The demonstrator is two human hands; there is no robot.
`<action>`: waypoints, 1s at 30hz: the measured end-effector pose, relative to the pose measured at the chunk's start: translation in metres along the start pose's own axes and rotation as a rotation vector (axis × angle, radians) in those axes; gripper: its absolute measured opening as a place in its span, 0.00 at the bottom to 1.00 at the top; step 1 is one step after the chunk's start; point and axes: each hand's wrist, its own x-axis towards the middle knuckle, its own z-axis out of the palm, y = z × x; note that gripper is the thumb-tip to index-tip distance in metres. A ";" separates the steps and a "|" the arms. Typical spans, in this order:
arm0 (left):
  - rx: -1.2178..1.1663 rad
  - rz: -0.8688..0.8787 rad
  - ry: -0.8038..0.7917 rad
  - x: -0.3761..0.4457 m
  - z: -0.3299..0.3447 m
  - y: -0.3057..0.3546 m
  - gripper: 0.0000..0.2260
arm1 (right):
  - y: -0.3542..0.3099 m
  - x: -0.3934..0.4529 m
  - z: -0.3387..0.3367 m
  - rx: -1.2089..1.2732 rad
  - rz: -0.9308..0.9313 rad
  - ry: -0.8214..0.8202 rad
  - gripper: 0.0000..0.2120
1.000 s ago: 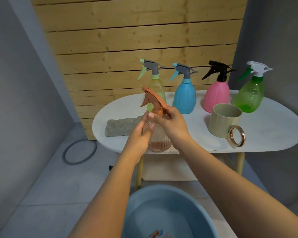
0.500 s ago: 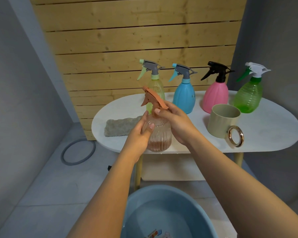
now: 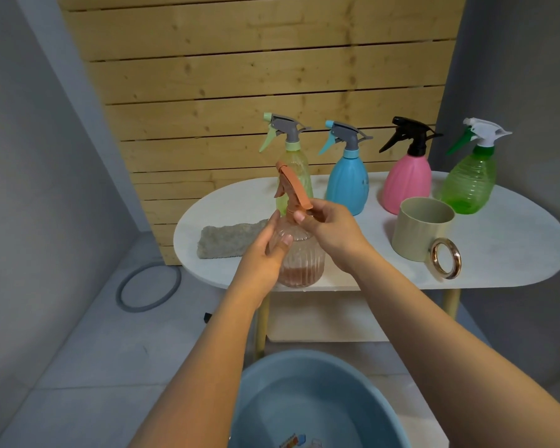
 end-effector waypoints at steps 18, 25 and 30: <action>0.000 0.030 -0.036 0.008 -0.008 -0.009 0.26 | -0.003 0.002 0.010 0.130 0.076 0.099 0.13; 0.036 0.015 -0.002 0.004 -0.007 -0.006 0.30 | -0.005 -0.005 0.007 0.098 0.067 0.099 0.15; 0.038 -0.112 -0.087 0.003 -0.010 -0.004 0.45 | -0.007 -0.008 -0.016 -0.027 0.128 -0.050 0.17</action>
